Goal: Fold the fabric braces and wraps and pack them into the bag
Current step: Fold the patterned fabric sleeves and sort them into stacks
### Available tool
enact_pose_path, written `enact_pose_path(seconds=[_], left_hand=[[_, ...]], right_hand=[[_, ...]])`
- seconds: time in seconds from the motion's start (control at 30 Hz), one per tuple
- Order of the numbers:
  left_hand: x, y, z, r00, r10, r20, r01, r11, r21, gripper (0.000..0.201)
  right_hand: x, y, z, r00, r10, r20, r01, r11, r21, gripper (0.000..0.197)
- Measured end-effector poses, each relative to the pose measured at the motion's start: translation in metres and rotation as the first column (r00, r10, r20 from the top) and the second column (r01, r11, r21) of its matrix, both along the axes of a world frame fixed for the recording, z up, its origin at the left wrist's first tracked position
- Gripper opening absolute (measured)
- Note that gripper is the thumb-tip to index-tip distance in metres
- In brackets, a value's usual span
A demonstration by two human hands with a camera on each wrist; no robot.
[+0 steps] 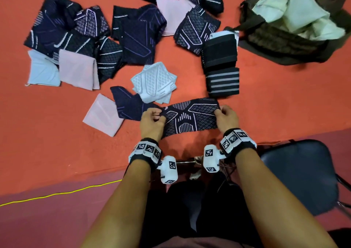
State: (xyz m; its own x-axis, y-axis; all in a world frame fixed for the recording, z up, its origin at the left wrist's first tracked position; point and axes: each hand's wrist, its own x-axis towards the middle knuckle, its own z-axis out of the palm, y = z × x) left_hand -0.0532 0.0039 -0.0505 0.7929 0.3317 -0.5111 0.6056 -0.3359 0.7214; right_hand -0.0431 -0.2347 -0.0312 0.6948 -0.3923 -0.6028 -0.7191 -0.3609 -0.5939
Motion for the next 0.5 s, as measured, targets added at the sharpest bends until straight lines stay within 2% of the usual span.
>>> enact_pose_path(seconds=[0.1,0.17,0.23,0.3,0.37,0.4,0.43,0.5], left_hand=[[-0.008,0.018,-0.007,0.998,0.053,0.019,-0.055,0.991,0.118,0.040],[-0.012,0.027,-0.012,0.998,0.061,0.027,-0.065,0.986,0.156,0.045],[-0.013,0.027,-0.010,0.995,0.101,0.003,-0.100,0.984,0.146,0.034],[-0.011,0.019,-0.007,0.990,0.143,-0.001,-0.142,0.986,0.088,0.014],[-0.008,0.008,-0.006,0.996,0.092,-0.019,-0.093,0.995,-0.029,0.016],[-0.005,-0.001,-0.005,0.998,0.048,-0.031,-0.052,0.992,-0.113,0.017],[-0.002,-0.009,-0.005,0.999,-0.014,-0.042,0.007,0.987,-0.159,0.016],[0.004,-0.025,-0.007,0.988,-0.152,-0.039,0.144,0.978,-0.149,0.012]], right_hand=[[-0.005,-0.015,-0.004,0.998,-0.055,-0.013,0.055,0.998,-0.035,0.011],[-0.007,-0.022,-0.006,0.997,-0.078,-0.027,0.076,0.993,-0.087,0.014],[-0.007,-0.027,-0.009,0.992,-0.120,-0.044,0.115,0.988,-0.107,0.012],[-0.005,-0.028,-0.008,0.988,-0.149,-0.039,0.142,0.979,-0.145,0.018],[-0.003,-0.024,-0.003,0.996,-0.080,-0.023,0.073,0.971,-0.227,0.023],[-0.002,-0.020,0.001,0.999,-0.029,-0.014,0.026,0.979,-0.203,0.021],[-0.001,-0.012,0.004,0.999,0.032,-0.008,-0.033,0.992,-0.125,0.018],[0.000,0.007,0.004,0.984,0.177,0.005,-0.177,0.983,0.044,0.016]])
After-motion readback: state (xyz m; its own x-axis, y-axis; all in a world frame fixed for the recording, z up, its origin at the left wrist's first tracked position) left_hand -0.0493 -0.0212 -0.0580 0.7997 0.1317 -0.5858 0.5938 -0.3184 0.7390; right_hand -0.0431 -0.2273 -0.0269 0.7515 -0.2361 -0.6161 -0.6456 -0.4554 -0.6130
